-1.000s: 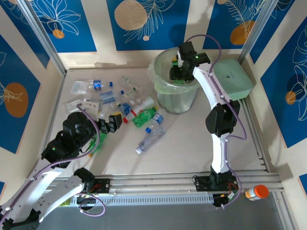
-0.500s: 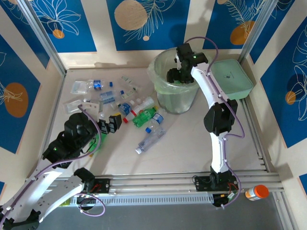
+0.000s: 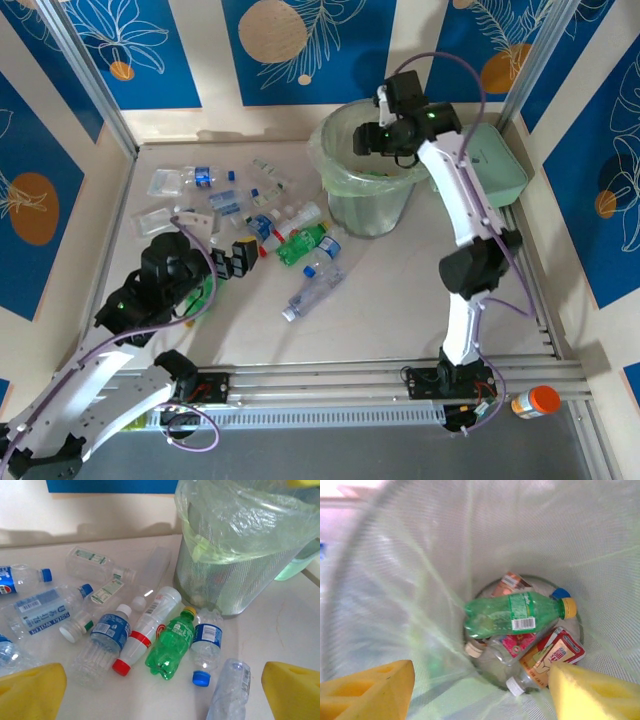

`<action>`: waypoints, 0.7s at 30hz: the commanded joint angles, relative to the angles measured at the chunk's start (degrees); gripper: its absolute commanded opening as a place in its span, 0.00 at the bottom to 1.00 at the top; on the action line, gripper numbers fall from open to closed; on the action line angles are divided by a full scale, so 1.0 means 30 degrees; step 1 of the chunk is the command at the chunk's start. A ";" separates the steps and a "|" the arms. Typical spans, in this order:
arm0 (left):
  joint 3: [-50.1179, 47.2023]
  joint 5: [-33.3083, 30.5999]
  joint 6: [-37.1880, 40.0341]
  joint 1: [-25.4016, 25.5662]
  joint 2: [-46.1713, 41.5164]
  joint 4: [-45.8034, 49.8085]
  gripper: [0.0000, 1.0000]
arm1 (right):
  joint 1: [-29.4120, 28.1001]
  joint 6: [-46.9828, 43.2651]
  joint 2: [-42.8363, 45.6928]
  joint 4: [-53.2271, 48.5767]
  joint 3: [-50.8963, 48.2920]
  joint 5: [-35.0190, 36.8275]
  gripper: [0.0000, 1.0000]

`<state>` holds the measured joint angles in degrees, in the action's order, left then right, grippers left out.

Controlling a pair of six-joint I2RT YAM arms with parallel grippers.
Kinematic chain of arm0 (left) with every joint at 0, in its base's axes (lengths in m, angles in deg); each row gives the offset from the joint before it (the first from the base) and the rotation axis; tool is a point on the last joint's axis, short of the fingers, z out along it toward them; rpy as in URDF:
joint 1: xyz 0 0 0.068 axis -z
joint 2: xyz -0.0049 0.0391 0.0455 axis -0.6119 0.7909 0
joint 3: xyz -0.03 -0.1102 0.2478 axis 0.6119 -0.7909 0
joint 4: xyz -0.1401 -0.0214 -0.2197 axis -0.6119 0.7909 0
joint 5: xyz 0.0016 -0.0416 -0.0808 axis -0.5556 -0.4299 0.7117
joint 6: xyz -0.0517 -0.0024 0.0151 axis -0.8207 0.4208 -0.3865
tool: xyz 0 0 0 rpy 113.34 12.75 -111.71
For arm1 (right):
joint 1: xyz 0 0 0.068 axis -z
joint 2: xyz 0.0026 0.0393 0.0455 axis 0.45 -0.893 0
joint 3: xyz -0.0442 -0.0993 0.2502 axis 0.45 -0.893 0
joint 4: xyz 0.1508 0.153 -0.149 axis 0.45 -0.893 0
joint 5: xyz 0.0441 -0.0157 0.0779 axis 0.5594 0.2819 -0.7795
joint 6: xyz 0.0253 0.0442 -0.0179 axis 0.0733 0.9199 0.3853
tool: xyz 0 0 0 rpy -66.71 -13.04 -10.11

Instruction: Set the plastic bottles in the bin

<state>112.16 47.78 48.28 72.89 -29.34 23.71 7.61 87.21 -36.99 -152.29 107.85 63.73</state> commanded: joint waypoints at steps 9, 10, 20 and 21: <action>0.1393 -0.0807 -0.1360 0.0088 0.2020 0.2835 1.00 | -0.0480 0.1700 1.0534 0.5380 -1.0787 -0.2728 0.70; 0.1537 -0.1261 -0.1605 0.0088 0.2201 0.3467 0.99 | -0.0506 0.1667 1.1402 0.5639 -1.1959 -0.2836 0.70; 0.2579 -0.4313 -0.5201 -0.3868 0.6957 0.9069 0.99 | -0.0506 0.1796 1.6784 0.6746 -1.8474 -0.3920 0.70; 0.2130 -0.3765 -0.5350 -0.4603 0.7187 0.8643 1.00 | -0.0506 0.1851 1.7121 0.7096 -1.8917 -0.4061 0.70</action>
<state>120.67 35.61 35.25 63.16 -8.42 45.85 6.28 91.80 12.01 -134.94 53.23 54.48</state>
